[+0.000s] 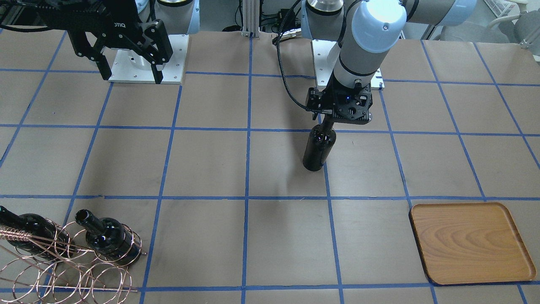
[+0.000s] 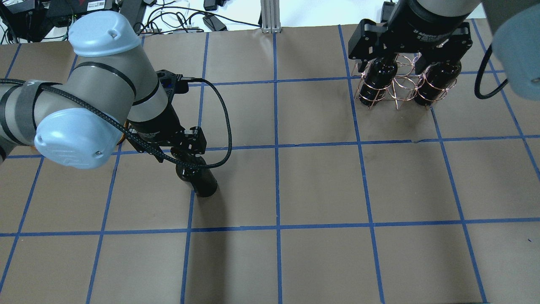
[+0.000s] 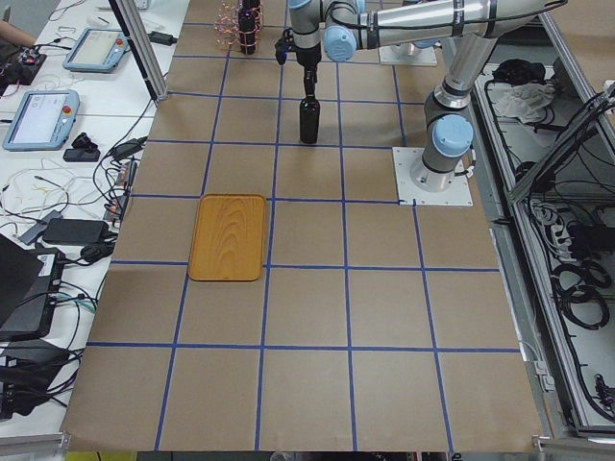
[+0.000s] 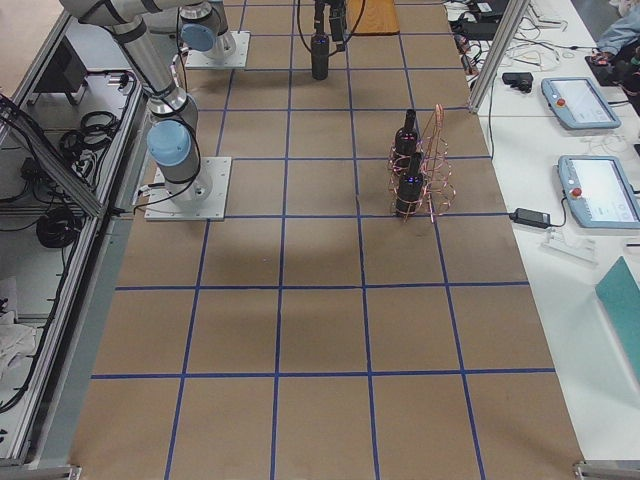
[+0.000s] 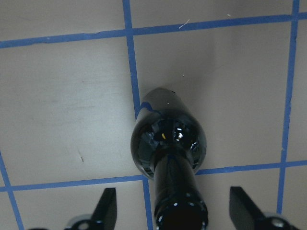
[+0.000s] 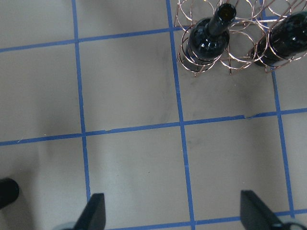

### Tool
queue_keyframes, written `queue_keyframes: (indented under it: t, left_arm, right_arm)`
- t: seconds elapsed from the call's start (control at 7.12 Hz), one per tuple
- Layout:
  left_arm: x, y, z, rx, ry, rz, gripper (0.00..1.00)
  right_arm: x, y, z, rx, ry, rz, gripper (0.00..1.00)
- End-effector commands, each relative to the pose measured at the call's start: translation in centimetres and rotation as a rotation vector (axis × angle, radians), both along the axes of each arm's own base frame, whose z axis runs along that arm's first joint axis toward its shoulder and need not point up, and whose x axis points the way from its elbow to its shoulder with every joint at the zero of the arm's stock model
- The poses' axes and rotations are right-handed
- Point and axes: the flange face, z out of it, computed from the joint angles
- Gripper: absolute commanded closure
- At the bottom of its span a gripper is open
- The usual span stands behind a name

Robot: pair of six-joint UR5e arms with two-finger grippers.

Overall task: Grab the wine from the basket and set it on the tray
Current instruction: 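Grasp the standing bottle neck with the left gripper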

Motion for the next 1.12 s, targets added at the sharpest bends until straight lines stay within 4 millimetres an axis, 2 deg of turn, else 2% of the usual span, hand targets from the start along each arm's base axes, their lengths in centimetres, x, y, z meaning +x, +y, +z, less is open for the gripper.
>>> queue_keyframes:
  t: [0.0,0.14,0.28,0.56,0.7,0.84,0.98]
  left_arm:
    - [0.0,0.0,-0.1,0.005,-0.003,-0.004,0.59]
    - [0.0,0.1,-0.2,0.009,-0.002,-0.003,0.85]
    - [0.0,0.1,0.0,0.009,0.000,-0.003,1.00]
    - [0.1,-0.2,0.4,0.000,-0.003,-0.001,1.00]
    - [0.4,-1.0,2.1,-0.035,-0.007,-0.003,1.00]
    - [0.9,-2.3,4.6,-0.063,-0.004,-0.003,1.00]
    - [1.0,-4.1,6.5,-0.086,-0.007,-0.018,1.00]
  right_arm:
    - [0.0,-2.8,0.5,0.000,-0.002,-0.003,0.00]
    - [-0.1,-3.0,0.4,-0.003,-0.001,-0.005,0.00]
    - [-0.2,-3.0,0.4,-0.002,0.004,-0.008,0.00]
    - [-0.2,-2.8,0.4,0.004,0.009,-0.009,0.00]
    - [-0.2,-2.9,0.4,0.002,0.007,-0.009,0.00]
    - [-0.2,-2.9,0.5,0.000,0.001,-0.009,0.00]
    - [-0.1,-2.9,0.4,0.000,-0.003,-0.006,0.00]
